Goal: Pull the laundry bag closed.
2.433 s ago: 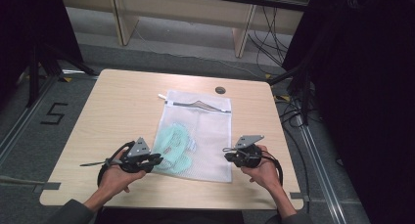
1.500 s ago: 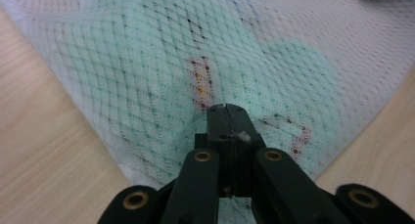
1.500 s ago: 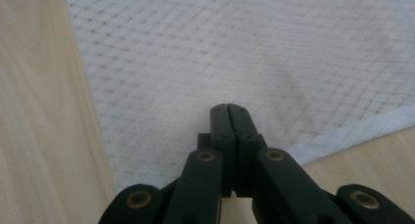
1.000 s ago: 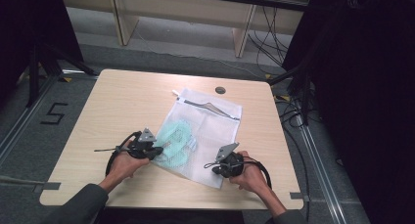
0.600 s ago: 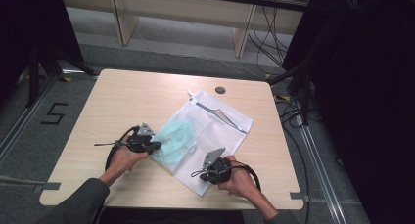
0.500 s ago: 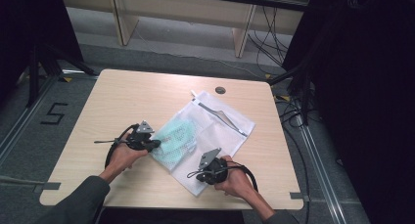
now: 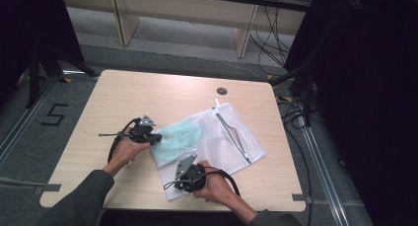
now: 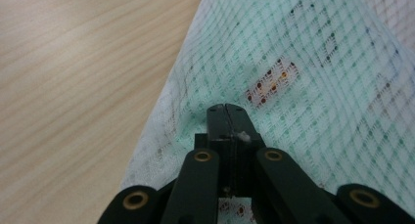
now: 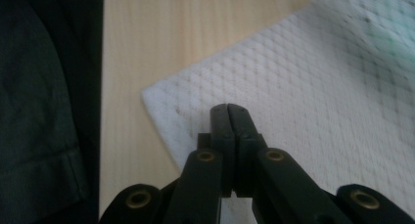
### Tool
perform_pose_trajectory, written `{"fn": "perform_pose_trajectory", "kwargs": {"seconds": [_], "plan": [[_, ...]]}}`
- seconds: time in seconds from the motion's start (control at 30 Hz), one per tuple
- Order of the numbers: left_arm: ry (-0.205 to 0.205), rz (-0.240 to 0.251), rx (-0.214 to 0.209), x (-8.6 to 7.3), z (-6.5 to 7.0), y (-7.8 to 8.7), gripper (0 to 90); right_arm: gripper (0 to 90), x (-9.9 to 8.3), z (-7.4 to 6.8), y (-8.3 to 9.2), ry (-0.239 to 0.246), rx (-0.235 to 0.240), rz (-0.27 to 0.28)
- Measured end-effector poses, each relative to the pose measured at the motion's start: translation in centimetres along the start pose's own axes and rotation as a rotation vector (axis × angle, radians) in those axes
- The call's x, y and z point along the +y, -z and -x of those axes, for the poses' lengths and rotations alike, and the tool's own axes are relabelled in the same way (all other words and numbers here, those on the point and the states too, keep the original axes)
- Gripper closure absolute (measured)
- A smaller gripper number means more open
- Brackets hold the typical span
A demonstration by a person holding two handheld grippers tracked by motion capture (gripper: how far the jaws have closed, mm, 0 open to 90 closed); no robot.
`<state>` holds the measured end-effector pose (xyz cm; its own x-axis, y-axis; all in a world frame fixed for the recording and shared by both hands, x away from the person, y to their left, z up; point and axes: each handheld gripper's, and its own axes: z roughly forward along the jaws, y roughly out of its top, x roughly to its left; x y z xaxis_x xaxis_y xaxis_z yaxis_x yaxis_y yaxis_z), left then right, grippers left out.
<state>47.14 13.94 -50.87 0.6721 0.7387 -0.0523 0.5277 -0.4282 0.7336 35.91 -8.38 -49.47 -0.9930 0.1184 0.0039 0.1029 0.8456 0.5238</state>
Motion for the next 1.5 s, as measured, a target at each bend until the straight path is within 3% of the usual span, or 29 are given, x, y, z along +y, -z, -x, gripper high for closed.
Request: {"fn": "perform_pose_trajectory", "kwargs": {"seconds": [0.13, 0.17, 0.2, 0.23, 0.27, 0.3, 0.33, 0.4, 0.43, 0.47, 0.53, 0.57, 0.6, 0.7, 0.73, 0.77, 0.8, 0.83, 0.93, 0.97, 1.0, 1.07, 1.1, 1.17, 1.2, 1.23, 1.3, 1.4, 1.5], "plan": [[-0.015, 0.014, 0.013, 0.3, -0.2, 0.6, 89.6, 90.0, 0.4, -0.2, 0.0, 0.008, 0.023, 0.016], [-0.019, 0.044, 0.018, 0.5, -0.1, 1.4, 89.6, 90.0, 0.2, 0.1, 0.5, 0.001, 0.021, 0.032], [-0.015, 0.058, 0.011, 0.7, 0.1, 1.8, 89.6, 90.0, -0.1, 0.2, 1.2, -0.049, 0.016, 0.038], [-0.002, 0.079, -0.001, 0.8, 0.5, 2.1, 89.6, 90.0, -0.4, 1.0, 1.9, -0.016, -0.006, 0.066], [-0.002, 0.079, -0.001, 0.8, 0.5, 2.1, 89.6, 90.0, -0.4, 1.0, 1.9, -0.016, -0.006, 0.066], [0.010, 0.100, -0.018, 0.7, 1.1, 2.5, 89.6, 90.0, -0.9, 1.5, 2.6, -0.049, -0.022, 0.073], [0.006, 0.105, -0.026, 0.7, 1.6, 2.9, 89.6, 90.0, -2.3, 2.7, 4.2, -0.089, -0.078, 0.086], [0.010, 0.103, -0.091, 0.2, 3.0, 3.6, 89.6, 90.0, -3.1, 3.2, 5.0, -0.112, -0.099, 0.088], [-0.006, 0.102, -0.107, -0.2, 4.2, 3.8, 89.6, 90.0, -4.0, 3.8, 5.7, -0.128, -0.123, 0.084], [-0.056, 0.068, -0.128, -0.8, 5.7, 3.9, 89.6, 90.0, -5.8, 4.7, 6.9, -0.168, -0.181, 0.073], [-0.078, 0.053, -0.141, -1.1, 6.4, 3.9, 89.5, 90.0, -6.6, 5.2, 7.3, -0.198, -0.190, 0.065], [-0.103, 0.033, -0.145, -1.5, 7.1, 3.9, 89.5, 90.0, -8.3, 6.0, 8.0, -0.224, -0.235, 0.046], [-0.099, 0.008, -0.149, -1.8, 7.5, 3.6, 89.4, 90.0, -8.8, 6.2, 8.1, -0.227, -0.246, 0.037], [-0.105, -0.003, -0.140, -1.9, 7.4, 3.2, 89.3, 90.0, -10.1, 6.9, 8.4, -0.250, -0.270, 0.011], [-0.088, -0.013, -0.137, -2.0, 7.3, 3.0, 89.3, 90.0, -10.3, 7.1, 8.6, -0.260, -0.275, 0.010], [-0.114, -0.026, -0.127, -2.1, 6.8, 2.7, 89.3, 90.0, -10.5, 7.0, 8.6, -0.307, -0.286, 0.007], [-0.114, -0.026, -0.127, -2.1, 6.8, 2.7, 89.3, 90.0, -10.6, 7.2, 8.7, -0.309, -0.288, 0.001], [-0.078, -0.020, -0.105, -2.1, 6.8, 2.3, 89.3, 90.0, -10.8, 7.4, 8.6, -0.304, -0.286, -0.001], [-0.080, -0.021, -0.091, -1.9, 6.6, 2.0, 89.4, 90.0, -10.9, 7.7, 8.2, -0.287, -0.274, -0.048], [-0.112, -0.029, -0.086, -1.7, 6.4, 1.9, 89.4, 90.0, -10.9, 7.7, 8.2, -0.287, -0.274, -0.048], [-0.112, -0.036, -0.080, -1.7, 6.4, 1.6, 89.4, 90.0, -10.9, 7.5, 7.9, -0.303, -0.274, -0.058], [-0.092, -0.042, -0.075, -1.8, 6.2, 1.4, 89.5, 90.0, -10.7, 7.3, 7.5, -0.275, -0.254, -0.070], [-0.092, -0.044, -0.073, -1.8, 6.1, 1.4, 89.5, 90.0, -10.6, 7.1, 7.4, -0.293, -0.246, -0.075], [-0.101, -0.051, -0.061, -1.7, 5.7, 1.5, 89.5, 90.0, -10.3, 6.7, 7.2, -0.277, -0.230, -0.072], [-0.118, -0.053, -0.025, -1.8, 5.4, 1.6, 89.6, 90.0, -9.9, 6.4, 7.0, -0.241, -0.218, -0.068], [-0.118, -0.053, -0.025, -1.8, 5.4, 1.6, 89.6, 90.0, -9.6, 5.9, 6.8, -0.254, -0.212, -0.070], [-0.110, -0.059, -0.018, -1.8, 4.9, 1.7, 89.6, 90.0, -8.9, 5.4, 6.3, -0.217, -0.199, -0.065], [-0.101, -0.066, 0.015, -2.0, 3.8, 1.9, 89.5, 90.0, -8.0, 4.8, 5.6, -0.190, -0.177, -0.059], [-0.090, -0.073, 0.022, -2.1, 3.4, 2.1, 89.6, 90.0, -7.3, 4.4, 5.2, -0.172, -0.159, -0.055]]}}
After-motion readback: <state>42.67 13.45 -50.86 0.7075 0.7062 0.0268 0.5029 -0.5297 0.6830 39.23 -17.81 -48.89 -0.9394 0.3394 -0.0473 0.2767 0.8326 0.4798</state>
